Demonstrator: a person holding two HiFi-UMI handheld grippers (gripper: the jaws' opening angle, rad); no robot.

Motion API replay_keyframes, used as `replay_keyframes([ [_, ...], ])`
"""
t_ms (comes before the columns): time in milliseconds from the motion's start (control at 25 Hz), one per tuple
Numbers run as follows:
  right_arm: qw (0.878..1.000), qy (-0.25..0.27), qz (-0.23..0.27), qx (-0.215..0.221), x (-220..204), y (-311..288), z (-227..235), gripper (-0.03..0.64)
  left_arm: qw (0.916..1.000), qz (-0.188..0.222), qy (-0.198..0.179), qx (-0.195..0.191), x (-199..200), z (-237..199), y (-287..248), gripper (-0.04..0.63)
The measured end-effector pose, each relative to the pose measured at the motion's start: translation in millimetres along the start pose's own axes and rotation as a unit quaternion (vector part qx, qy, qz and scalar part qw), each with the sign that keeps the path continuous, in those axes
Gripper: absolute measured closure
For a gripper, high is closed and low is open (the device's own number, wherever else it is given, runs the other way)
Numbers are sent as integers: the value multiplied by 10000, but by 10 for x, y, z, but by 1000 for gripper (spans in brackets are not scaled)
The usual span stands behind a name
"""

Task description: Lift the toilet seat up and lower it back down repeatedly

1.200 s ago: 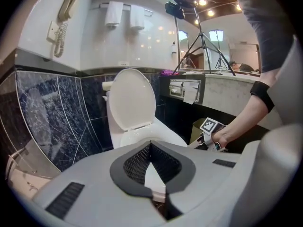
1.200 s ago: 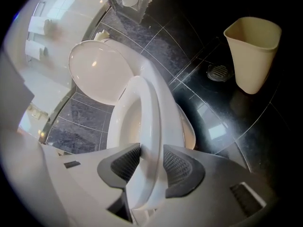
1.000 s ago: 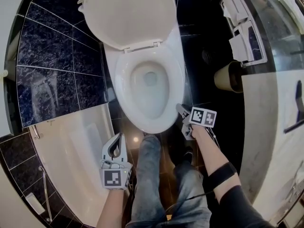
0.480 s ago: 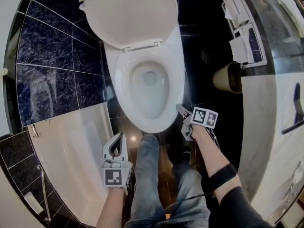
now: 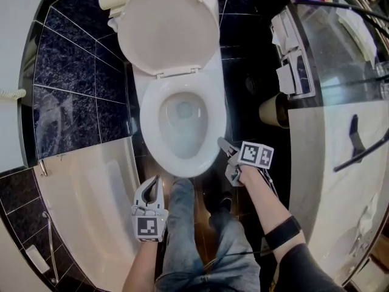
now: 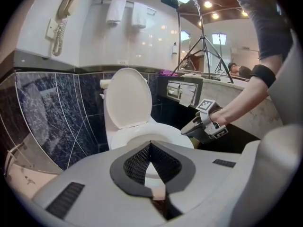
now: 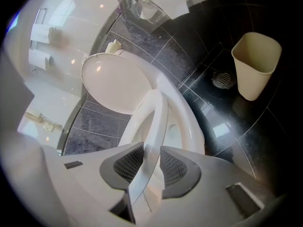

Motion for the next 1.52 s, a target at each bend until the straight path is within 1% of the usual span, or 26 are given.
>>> replay_keyframes([
  [80,10000,29,-10,-3,91,90,-160,485,9999,-140,47,-50,-92,61,53,603],
  [200,10000,46,17,-12,232,204,-364,485,9987,-456,171,-168,-322,179,40,603],
  [320,10000,32,42,-28,342,268,-537,483,9959,-768,380,-289,-512,262,-91,603],
  [400,10000,41,39,-32,401,300,-627,483,9945,-858,471,-374,-515,305,-220,603],
  [480,10000,54,40,-46,455,320,-692,483,9946,-795,475,-465,-389,333,-367,603],
  [600,9999,23,48,-102,487,329,-742,483,9961,-578,424,-516,-86,307,-524,603],
  [680,9999,-19,68,-127,500,340,-751,482,9961,-492,525,-513,50,281,-571,603],
  [800,9999,-50,110,-87,544,360,-803,482,9959,-391,655,-495,161,237,-561,603],
  [920,9998,-104,155,-62,610,375,-869,478,9962,-337,619,-504,276,193,-560,604],
  [1080,9991,-298,244,-153,676,403,-932,471,9962,-331,611,-532,423,139,-560,604],
  [1200,9985,-388,299,-258,773,435,-1030,471,9964,-278,644,-470,592,54,-574,604],
  [1320,9987,-220,331,-312,896,515,-1210,475,9969,-226,674,-321,734,-79,-615,604],
  [1400,9992,-25,333,-199,972,596,-1402,486,9968,-224,698,-304,851,-146,-641,604],
  [1480,9991,180,372,-70,1045,701,-1612,524,9969,-221,682,-312,976,-209,-670,604],
  [1520,9987,305,400,-35,1081,760,-1709,526,9971,-206,666,-314,1050,-240,-688,603],
])
Point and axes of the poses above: the fingertips, and each gripper's own axes: y backward along the fingers, z to its right, x out of its top, the point moved 1 cm from there along y, backward along the fingers, and after that the axes turned 2 degrees about -y, right-handed, at the moved point
